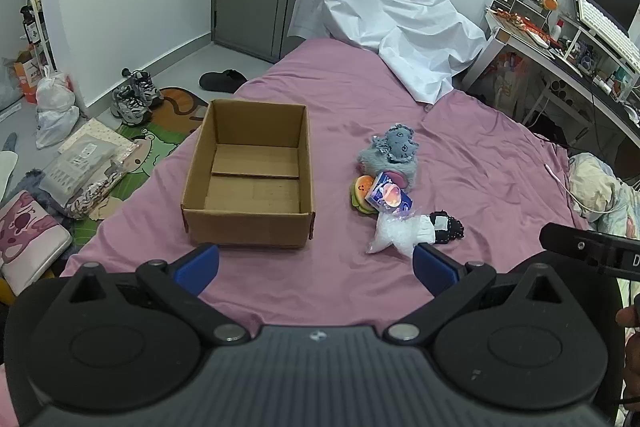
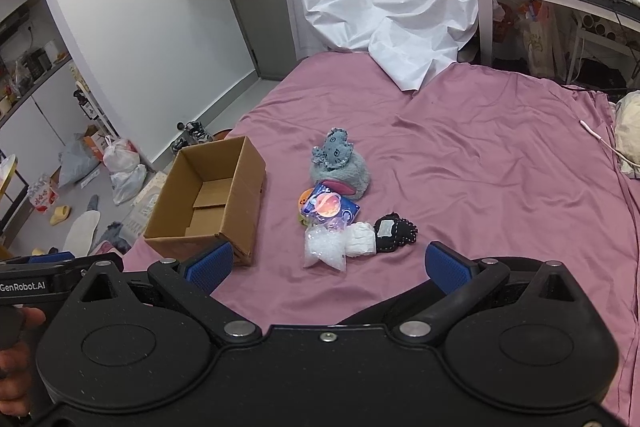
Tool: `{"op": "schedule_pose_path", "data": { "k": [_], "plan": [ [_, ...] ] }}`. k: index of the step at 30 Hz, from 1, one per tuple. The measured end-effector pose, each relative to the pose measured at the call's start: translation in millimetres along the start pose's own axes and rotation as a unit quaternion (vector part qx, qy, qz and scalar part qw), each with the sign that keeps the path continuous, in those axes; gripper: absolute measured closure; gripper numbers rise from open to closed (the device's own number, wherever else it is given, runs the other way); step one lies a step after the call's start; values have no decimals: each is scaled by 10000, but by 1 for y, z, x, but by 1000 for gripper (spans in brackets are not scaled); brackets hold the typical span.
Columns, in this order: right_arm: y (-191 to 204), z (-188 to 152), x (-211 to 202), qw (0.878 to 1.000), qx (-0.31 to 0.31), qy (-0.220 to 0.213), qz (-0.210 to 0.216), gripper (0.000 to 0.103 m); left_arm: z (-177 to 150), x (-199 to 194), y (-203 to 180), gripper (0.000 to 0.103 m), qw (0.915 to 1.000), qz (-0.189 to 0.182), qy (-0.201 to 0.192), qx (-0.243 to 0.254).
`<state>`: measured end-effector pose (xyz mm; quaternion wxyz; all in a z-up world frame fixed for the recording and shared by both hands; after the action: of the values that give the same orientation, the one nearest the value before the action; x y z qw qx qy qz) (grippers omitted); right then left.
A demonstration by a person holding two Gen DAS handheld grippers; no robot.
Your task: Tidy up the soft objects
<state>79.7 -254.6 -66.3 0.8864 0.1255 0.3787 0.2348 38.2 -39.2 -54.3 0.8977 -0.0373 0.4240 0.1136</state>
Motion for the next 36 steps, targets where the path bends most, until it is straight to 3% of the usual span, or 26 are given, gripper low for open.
{"op": "schedule_pose_path", "data": {
  "k": [36],
  "plan": [
    [-73,14,51,9954,947,-32,161,0,17,85,-69,3,9984,-341,441,33]
  ]
}}
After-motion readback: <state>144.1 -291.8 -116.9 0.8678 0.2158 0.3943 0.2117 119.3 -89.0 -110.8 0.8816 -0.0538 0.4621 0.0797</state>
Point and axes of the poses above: each gripper's, at about its wrist camera, not at the fingertips, and x roughly the way its jaws point, y to its left, z to its top, the point moved 6 cm from there along x, roughly the way its jaws point, and after that the axes turned 13 degrees about z, right-handed, at the moved point
